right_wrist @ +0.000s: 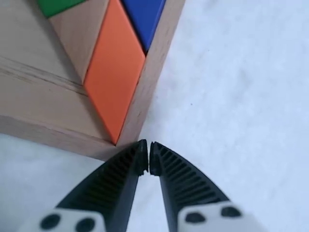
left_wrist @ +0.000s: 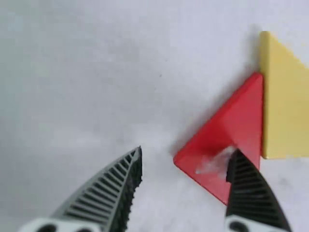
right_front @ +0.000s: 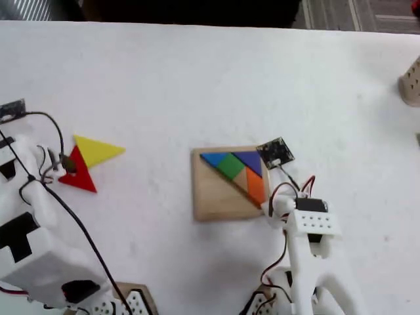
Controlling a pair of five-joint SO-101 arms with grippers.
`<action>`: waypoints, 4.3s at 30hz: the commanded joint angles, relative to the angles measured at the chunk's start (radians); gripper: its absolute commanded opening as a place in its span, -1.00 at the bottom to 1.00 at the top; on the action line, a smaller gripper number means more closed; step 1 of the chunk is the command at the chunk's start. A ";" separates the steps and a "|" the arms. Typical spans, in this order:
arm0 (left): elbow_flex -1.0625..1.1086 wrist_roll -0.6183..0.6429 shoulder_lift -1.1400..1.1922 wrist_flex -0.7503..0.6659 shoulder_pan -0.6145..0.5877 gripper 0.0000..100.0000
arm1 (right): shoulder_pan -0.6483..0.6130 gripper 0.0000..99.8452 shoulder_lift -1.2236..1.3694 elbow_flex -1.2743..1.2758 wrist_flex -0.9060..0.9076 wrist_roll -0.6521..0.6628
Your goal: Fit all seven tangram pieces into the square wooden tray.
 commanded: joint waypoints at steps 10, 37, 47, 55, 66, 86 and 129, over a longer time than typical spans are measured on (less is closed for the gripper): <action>-0.029 0.333 0.008 0.138 0.084 -0.43 | -0.015 -0.96 -0.018 -0.003 -0.021 0.014; -0.051 0.376 -0.096 0.133 0.024 -0.43 | -0.015 -0.96 -0.018 -0.003 -0.021 0.014; 0.083 0.327 -0.199 0.044 0.013 -0.43 | -0.015 -0.96 -0.018 -0.003 -0.021 0.014; 0.029 0.325 -0.053 -0.041 -0.028 -0.26 | -0.015 -0.96 -0.018 -0.003 -0.021 0.015; 0.074 0.328 -0.079 -0.048 -0.062 -0.24 | -0.015 -0.96 -0.018 -0.003 -0.021 0.034; 0.143 0.281 -0.074 -0.124 -0.064 -0.24 | -0.015 -0.96 -0.018 -0.003 -0.021 0.038; -0.259 -0.187 -0.188 0.456 -0.025 -0.28 | -0.008 -0.96 -0.019 -0.002 0.004 0.107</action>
